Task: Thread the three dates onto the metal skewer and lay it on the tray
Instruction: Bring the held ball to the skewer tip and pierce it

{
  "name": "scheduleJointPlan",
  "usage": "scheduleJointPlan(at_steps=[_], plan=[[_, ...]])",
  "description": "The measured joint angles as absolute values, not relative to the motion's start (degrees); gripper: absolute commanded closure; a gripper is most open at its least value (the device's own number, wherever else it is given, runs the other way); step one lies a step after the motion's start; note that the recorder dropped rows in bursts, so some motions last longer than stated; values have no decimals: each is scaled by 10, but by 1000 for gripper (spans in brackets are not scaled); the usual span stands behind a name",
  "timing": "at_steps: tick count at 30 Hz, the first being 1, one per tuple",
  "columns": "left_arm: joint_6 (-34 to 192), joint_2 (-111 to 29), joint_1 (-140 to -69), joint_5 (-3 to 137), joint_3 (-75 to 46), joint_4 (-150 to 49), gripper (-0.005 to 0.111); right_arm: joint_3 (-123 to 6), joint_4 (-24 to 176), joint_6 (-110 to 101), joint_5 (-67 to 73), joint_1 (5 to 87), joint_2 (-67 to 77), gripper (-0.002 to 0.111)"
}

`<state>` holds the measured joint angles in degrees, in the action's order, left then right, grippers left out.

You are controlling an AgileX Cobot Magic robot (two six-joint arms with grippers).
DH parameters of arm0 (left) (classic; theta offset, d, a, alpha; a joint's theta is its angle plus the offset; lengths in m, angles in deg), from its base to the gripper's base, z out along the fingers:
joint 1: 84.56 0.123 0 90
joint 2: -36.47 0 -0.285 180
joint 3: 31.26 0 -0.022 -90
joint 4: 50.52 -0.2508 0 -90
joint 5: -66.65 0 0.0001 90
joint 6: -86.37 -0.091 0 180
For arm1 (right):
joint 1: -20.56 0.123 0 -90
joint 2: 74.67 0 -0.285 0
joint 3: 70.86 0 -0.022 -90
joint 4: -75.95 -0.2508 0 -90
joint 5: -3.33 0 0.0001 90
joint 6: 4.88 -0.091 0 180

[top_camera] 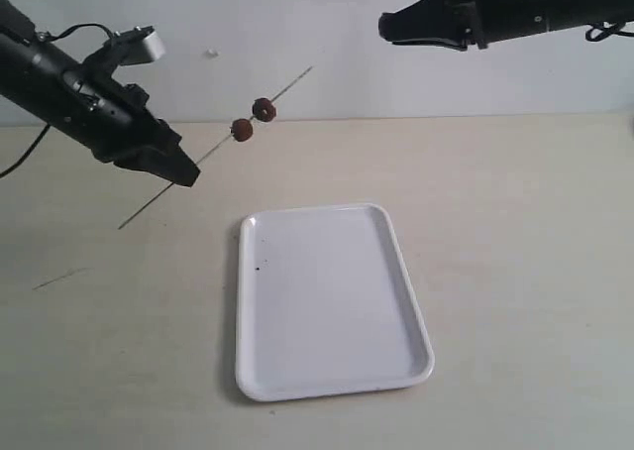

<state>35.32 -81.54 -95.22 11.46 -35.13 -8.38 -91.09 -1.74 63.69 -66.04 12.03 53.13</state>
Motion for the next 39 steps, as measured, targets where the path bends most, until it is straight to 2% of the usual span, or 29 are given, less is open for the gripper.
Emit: scheduleJointPlan(at_steps=[4,12,23,39], plan=[[343,-815,-972,112,-351,-82,107,-911,-24,606,-662,86,547,90],[330,-815,-998,117,-351,-48,107,-911,-100,571,-661,47,608,91],[328,-815,-1064,179,-351,-27,107,-911,-190,533,-661,48,641,91],[326,-821,-1071,238,-351,0,107,-911,-234,460,-660,87,641,91]])
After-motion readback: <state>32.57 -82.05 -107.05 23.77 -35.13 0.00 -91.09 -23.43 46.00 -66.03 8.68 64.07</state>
